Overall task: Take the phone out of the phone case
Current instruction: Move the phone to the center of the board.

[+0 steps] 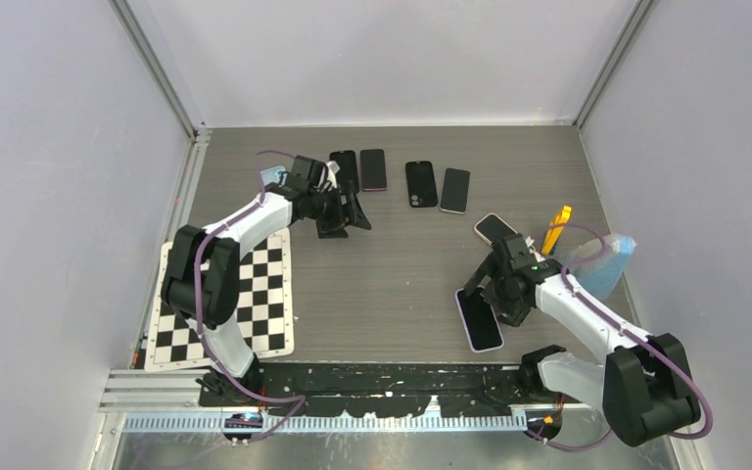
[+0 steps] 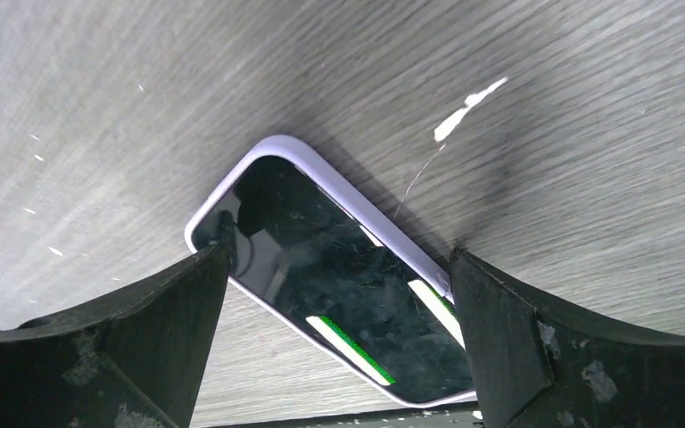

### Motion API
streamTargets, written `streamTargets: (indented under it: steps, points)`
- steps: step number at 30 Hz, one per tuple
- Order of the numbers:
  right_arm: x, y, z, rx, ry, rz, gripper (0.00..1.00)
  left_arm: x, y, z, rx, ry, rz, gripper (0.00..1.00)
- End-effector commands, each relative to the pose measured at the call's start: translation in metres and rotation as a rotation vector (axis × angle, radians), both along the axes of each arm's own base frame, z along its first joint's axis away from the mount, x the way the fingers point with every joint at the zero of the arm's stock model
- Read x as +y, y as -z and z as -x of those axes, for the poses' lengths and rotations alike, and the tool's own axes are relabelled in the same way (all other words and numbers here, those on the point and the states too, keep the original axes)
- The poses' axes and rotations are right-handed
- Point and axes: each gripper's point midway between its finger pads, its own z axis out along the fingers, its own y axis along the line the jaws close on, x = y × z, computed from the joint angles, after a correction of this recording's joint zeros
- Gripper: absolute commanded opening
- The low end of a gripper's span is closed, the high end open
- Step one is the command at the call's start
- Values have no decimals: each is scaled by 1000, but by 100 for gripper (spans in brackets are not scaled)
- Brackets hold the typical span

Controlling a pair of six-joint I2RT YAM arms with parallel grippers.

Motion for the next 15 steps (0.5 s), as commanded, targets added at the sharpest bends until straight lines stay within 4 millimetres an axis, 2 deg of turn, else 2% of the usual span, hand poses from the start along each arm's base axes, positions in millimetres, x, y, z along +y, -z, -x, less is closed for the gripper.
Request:
streamTargets:
  steps: [1,7,15]
  points:
    - [8,-6,1,-23,-118,121,100,2,-10,0,-39,0,21,72]
    - [32,-14,-3,-101,-321,217,100,8,-6,9,-34,-9,9,72]
    - [49,-3,5,-84,-496,249,100,13,-8,13,-42,-23,-3,72]
